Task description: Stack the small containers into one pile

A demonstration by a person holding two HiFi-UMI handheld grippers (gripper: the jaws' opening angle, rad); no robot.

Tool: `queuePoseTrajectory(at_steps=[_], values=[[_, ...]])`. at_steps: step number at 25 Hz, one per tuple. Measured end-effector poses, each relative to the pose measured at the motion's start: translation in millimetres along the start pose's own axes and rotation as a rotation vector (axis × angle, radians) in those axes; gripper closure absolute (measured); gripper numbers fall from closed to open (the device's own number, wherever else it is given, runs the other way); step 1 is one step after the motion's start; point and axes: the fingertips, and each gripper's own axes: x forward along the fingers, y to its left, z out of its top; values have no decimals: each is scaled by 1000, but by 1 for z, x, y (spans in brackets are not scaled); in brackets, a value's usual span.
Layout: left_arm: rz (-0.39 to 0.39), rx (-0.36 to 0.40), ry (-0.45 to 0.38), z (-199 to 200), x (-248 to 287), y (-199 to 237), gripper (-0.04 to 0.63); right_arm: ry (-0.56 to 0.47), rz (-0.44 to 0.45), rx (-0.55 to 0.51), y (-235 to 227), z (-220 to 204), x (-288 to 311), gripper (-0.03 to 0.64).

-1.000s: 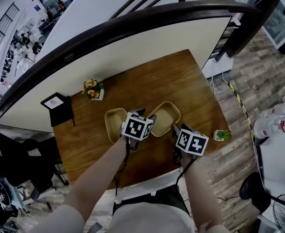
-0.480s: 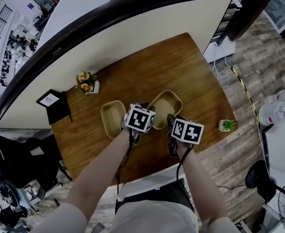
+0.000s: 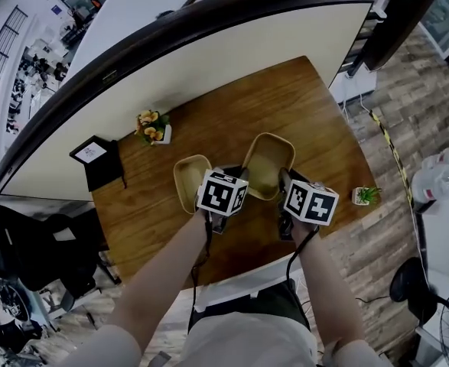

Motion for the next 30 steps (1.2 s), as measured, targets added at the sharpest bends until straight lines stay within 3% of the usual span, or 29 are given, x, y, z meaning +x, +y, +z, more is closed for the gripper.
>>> queuePoseTrajectory(at_steps=[8, 16, 22, 30], values=[[35, -7, -214, 40, -107, 2, 572, -108, 109, -203, 87, 48, -59, 554], [164, 36, -441, 67, -232, 5, 566, -260, 249, -410, 191, 88, -124, 554], [233, 12, -546, 49, -309, 3, 557, -294, 356, -534, 257, 82, -166, 557], [304, -41, -594, 1, -363, -6, 545, -279, 466, -655, 312, 51, -202, 561]])
